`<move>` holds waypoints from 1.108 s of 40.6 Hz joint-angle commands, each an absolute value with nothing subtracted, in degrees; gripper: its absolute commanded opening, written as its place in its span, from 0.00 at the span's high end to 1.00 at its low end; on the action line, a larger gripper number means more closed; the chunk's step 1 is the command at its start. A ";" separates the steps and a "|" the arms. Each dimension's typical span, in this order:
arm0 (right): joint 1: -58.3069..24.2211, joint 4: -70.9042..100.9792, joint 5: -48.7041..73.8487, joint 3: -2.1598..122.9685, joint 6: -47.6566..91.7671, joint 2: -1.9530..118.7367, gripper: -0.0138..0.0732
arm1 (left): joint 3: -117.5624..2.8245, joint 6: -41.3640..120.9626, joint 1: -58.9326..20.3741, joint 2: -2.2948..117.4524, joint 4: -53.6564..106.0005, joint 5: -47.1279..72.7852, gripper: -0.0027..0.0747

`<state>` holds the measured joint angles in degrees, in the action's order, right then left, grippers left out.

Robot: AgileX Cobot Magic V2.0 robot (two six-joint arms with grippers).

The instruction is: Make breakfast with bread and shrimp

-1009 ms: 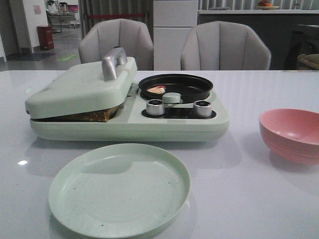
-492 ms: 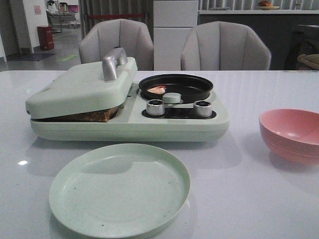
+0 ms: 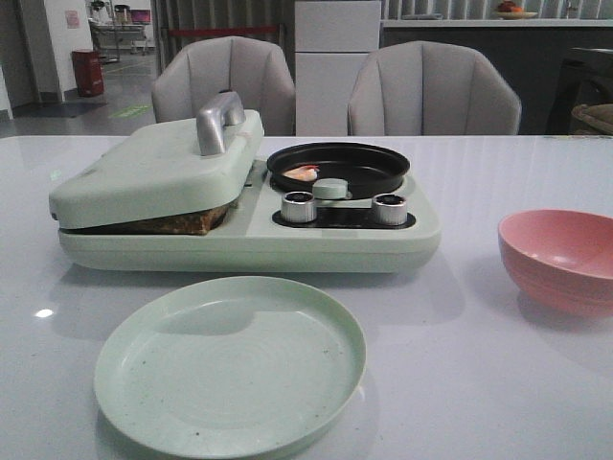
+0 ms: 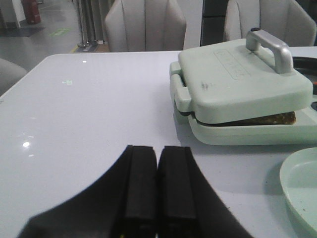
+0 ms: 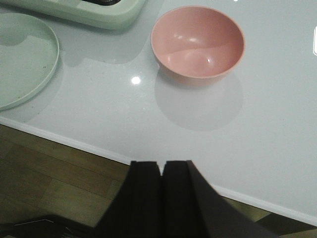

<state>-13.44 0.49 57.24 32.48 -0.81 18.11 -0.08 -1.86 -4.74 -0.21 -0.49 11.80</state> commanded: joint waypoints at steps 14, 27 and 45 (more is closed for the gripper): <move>-13.60 0.00 53.23 34.01 -0.73 18.61 0.83 | 1.89 -8.16 -4.80 -1.36 -4.87 -2.93 0.84; -13.60 0.00 53.23 34.01 -0.73 18.61 0.83 | 1.89 -8.16 -4.80 -1.26 -4.71 -2.58 0.84; -13.60 0.00 53.23 34.01 -0.73 18.61 0.83 | 1.89 -8.16 -4.80 -1.26 -4.71 -2.58 0.84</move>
<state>-13.44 0.49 57.24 32.48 -0.81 18.11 0.09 -7.87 -4.74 -0.21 -4.78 2.43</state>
